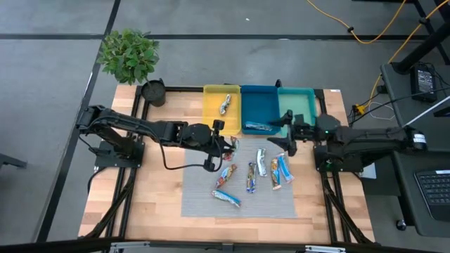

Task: Pick and place Granola Bars by type
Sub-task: Put the red granola bar into the light blue bin

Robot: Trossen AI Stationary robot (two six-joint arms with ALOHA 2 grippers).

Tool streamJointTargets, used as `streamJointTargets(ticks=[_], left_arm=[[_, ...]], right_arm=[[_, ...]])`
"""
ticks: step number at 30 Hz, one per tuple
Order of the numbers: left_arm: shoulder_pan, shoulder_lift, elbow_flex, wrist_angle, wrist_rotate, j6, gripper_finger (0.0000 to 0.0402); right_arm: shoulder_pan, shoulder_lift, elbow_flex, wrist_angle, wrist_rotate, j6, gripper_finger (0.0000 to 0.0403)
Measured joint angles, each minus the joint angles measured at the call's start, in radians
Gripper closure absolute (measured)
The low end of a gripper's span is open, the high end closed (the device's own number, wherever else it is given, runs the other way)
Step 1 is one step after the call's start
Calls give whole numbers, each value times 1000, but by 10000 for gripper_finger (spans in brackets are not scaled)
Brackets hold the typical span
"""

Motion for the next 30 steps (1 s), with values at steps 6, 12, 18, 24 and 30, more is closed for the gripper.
streamJointTargets(ticks=[6,12,18,24,30], left_arm=[[-3,0,0,-3,0,18,381],[-15,0,0,-17,-3,19,378],[-15,0,0,-21,-3,25,380],[-15,0,0,-24,-20,25,378],[-15,0,0,-27,-21,24,380]], right_arm=[[0,250,143,47,-74,-53,43],[0,449,249,106,-139,-77,43],[-11,566,330,117,-204,-80,43],[-23,648,369,144,-285,-67,43],[-23,711,398,199,-374,-48,43]])
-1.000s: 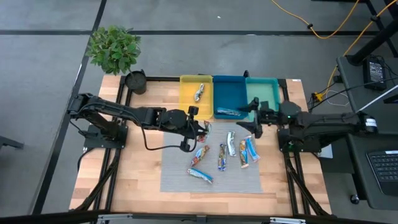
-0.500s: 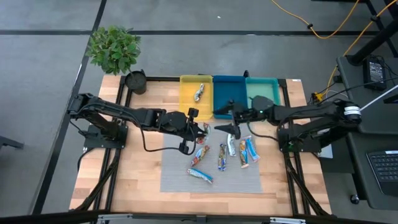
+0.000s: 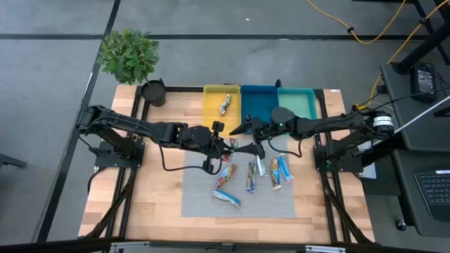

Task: Pick and place Granola Bars by type
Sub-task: Put the red granola bar into the light blue bin

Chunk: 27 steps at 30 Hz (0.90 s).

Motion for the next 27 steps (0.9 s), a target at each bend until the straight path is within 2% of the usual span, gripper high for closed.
streamJointTargets(ticks=[6,11,16,27], left_arm=[[0,0,0,0,0,-1,379],[0,0,0,0,2,-8,379],[0,0,0,0,1,-15,369],[0,0,0,-2,-26,-17,327]], right_arm=[[-1,35,31,7,-33,-2,46],[0,40,38,6,-39,-7,78],[-1,40,38,6,-39,-14,138],[-2,40,38,4,-38,-58,303]])
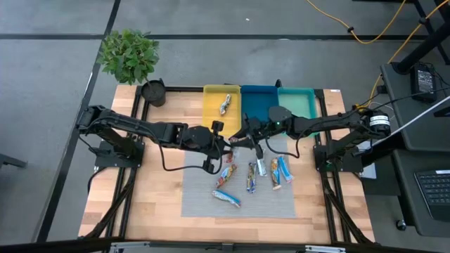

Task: Pick and place Granola Bars by type
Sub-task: Put the red granola bar into the light blue bin

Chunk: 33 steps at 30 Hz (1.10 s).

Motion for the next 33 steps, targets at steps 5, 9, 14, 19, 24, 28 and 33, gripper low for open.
streamJointTargets(ticks=[5,9,14,19,24,28,33], left_arm=[[-16,-23,0,-30,-21,-1,298],[-46,-61,0,-61,-57,-27,272],[-77,-101,0,-102,-88,-83,249],[-88,-99,-2,-176,-86,-160,240],[-84,-58,-4,-229,-79,-220,244],[-84,-5,-4,-237,-77,-229,251],[-84,60,-4,-234,-76,-201,258]], right_arm=[[-26,-3,0,-15,0,-3,328],[-63,-14,0,-66,0,-23,328],[-115,-62,-1,-172,0,-56,333],[-163,-159,-1,-306,2,-81,336],[-220,-288,-1,-454,78,-100,331],[-273,-406,-1,-607,171,-107,337],[-338,-549,1,-763,258,-106,333]])
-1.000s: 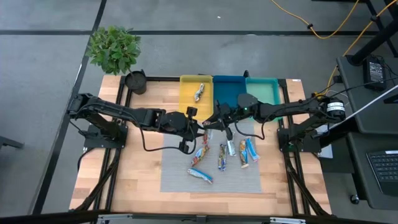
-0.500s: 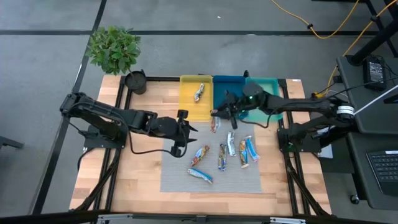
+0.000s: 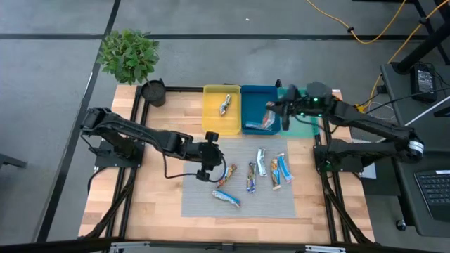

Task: Pick and place Granola Bars by type
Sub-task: Put the red granola bar into the light blue bin

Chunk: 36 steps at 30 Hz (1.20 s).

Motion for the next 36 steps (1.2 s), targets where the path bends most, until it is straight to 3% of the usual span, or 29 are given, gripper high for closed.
streamJointTargets(ticks=[9,15,27,36], left_arm=[[0,82,0,112,0,69,258],[0,110,0,149,0,95,258],[0,131,0,228,5,131,258],[0,131,-23,264,8,112,258]], right_arm=[[-110,-59,169,-416,274,-52,338],[-210,-56,193,-531,353,-76,330],[-414,18,182,-621,349,-99,330],[-502,200,181,-675,246,-128,340]])
